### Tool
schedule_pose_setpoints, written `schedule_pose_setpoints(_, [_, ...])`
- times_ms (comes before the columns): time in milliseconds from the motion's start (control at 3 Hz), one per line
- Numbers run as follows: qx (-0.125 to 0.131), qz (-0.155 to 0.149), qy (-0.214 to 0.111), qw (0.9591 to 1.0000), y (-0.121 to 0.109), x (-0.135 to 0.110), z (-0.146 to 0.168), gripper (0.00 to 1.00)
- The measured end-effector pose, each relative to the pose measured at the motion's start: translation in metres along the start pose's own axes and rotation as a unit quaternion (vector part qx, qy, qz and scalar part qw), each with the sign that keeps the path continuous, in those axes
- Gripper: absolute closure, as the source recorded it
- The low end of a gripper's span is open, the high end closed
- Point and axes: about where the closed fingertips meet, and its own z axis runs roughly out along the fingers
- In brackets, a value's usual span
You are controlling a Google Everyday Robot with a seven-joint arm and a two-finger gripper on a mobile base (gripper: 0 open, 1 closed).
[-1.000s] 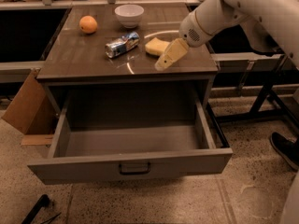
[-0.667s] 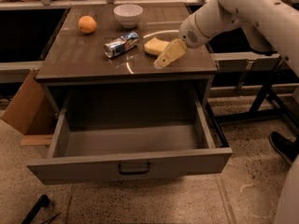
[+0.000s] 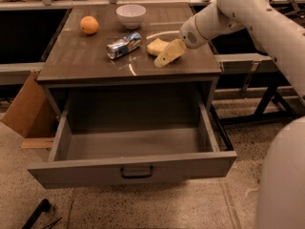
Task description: Place sponge into top drawer
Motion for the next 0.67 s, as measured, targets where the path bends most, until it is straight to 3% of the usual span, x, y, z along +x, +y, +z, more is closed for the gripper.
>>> schedule_pose_setpoints(667, [-0.015, 0.012, 0.011, 0.9997, -0.019, 0.002, 0.028, 0.0])
